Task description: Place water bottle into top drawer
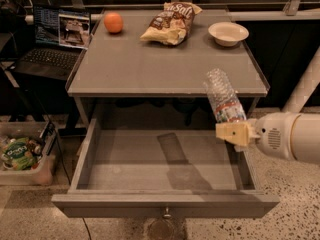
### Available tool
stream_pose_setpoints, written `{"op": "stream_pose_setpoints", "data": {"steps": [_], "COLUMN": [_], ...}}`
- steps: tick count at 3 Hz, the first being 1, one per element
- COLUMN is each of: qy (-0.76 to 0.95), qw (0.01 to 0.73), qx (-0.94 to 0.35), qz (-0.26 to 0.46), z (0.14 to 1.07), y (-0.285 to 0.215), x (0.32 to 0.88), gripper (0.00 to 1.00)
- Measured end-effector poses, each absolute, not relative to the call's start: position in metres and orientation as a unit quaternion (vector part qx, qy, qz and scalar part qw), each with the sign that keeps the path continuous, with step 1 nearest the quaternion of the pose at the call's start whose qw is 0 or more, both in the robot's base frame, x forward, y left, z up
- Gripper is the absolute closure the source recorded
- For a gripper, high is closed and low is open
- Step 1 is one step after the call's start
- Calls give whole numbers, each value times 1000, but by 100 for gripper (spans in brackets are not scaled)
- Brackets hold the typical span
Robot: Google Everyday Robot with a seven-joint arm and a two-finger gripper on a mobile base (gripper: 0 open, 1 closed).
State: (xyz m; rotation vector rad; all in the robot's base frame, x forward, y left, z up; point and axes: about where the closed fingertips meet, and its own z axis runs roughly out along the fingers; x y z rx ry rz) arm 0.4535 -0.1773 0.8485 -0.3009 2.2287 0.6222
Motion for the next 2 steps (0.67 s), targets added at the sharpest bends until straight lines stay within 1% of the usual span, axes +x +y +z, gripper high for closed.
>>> {"op": "stream_pose_setpoints", "data": {"steps": [1, 2], "qy": [881, 883], "qw": [386, 369], "qx": [-102, -94], "qz": [254, 275], "z": [831, 807], "y": [-171, -165], "x": [432, 425], "gripper": [100, 100]}}
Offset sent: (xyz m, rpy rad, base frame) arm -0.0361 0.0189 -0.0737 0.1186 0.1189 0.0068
